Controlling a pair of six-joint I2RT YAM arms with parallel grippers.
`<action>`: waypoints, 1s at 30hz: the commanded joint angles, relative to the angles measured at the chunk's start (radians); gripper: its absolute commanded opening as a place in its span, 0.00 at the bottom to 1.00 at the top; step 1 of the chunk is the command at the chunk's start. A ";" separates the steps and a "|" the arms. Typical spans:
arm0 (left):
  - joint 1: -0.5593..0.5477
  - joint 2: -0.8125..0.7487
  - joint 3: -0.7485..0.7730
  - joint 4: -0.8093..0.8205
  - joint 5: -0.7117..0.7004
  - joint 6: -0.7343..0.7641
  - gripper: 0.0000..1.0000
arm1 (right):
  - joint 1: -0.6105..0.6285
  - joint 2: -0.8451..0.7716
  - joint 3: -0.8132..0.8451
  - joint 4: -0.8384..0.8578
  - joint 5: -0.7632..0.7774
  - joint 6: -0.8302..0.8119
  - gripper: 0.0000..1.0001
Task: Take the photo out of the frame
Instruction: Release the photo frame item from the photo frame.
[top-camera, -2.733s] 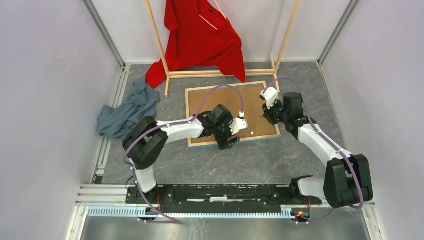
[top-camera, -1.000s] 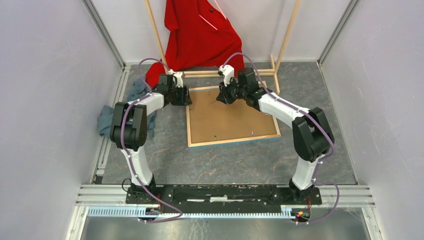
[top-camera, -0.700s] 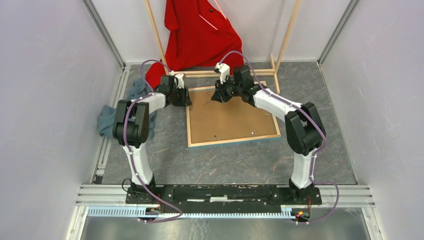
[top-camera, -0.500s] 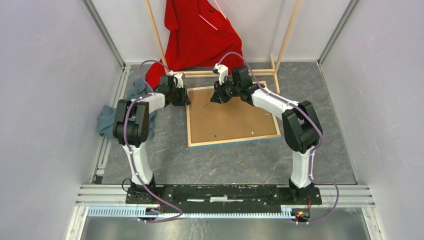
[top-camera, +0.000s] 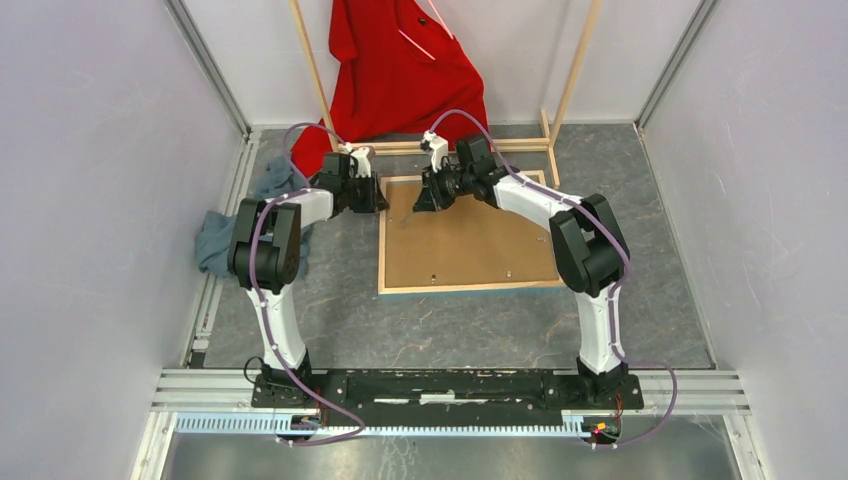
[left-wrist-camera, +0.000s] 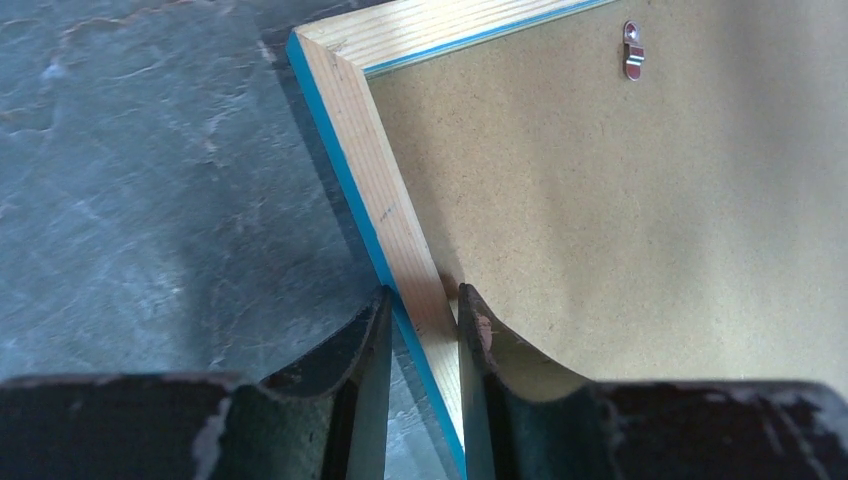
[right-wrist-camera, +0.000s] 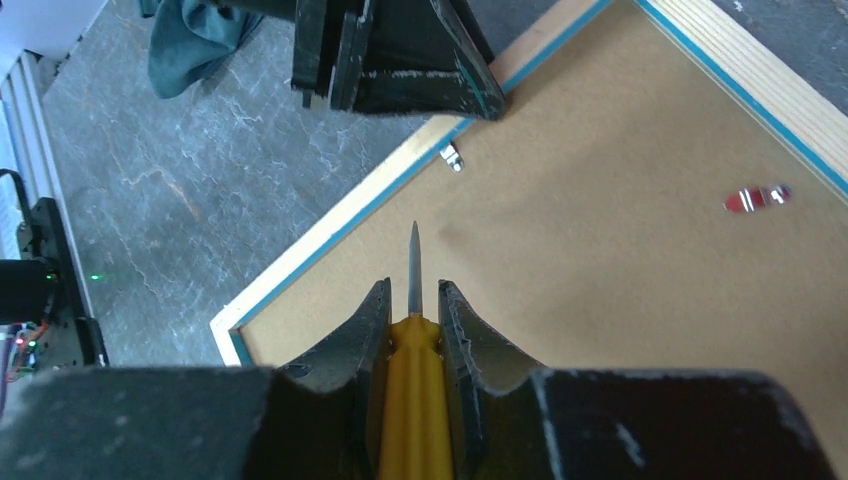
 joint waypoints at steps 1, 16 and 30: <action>-0.050 0.028 -0.033 0.003 0.111 0.000 0.23 | 0.003 0.036 0.081 0.046 -0.057 0.060 0.00; -0.059 0.026 -0.058 0.061 0.107 -0.013 0.23 | -0.027 0.152 0.218 -0.011 -0.051 0.060 0.00; -0.059 0.025 -0.062 0.069 0.106 -0.016 0.23 | -0.040 0.165 0.213 -0.007 -0.035 0.038 0.00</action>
